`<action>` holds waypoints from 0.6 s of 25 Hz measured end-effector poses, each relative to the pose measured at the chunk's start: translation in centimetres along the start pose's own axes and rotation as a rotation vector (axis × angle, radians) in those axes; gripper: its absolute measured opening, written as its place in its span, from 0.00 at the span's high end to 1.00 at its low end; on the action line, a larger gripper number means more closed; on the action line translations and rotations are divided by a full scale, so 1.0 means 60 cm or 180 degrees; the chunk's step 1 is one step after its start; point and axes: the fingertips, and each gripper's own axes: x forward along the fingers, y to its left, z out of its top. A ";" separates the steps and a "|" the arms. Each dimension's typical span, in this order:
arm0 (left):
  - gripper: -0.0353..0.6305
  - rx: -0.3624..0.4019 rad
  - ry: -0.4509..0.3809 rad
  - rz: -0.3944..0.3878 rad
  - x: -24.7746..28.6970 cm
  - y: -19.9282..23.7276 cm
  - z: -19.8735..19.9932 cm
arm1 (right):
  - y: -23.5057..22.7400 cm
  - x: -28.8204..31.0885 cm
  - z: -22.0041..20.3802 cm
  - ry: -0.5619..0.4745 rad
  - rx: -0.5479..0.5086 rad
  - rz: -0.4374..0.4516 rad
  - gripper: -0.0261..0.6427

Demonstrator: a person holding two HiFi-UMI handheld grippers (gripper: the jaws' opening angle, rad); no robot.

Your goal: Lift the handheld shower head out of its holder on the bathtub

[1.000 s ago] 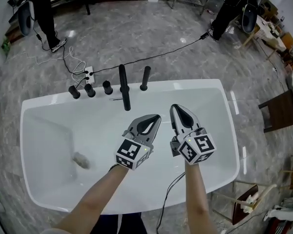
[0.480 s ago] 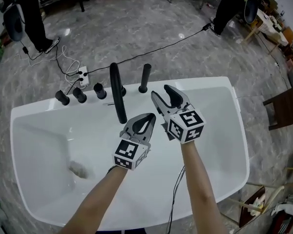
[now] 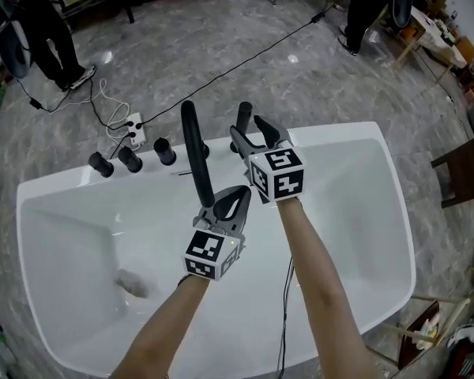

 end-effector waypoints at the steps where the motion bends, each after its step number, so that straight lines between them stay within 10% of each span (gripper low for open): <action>1: 0.93 -0.0006 -0.0013 0.0006 0.000 0.005 0.000 | -0.003 0.008 0.000 0.0003 0.0004 -0.0027 0.62; 15: 0.93 -0.0103 -0.0074 0.0025 -0.033 0.010 -0.025 | -0.023 0.046 -0.016 -0.0052 0.0139 -0.0404 0.75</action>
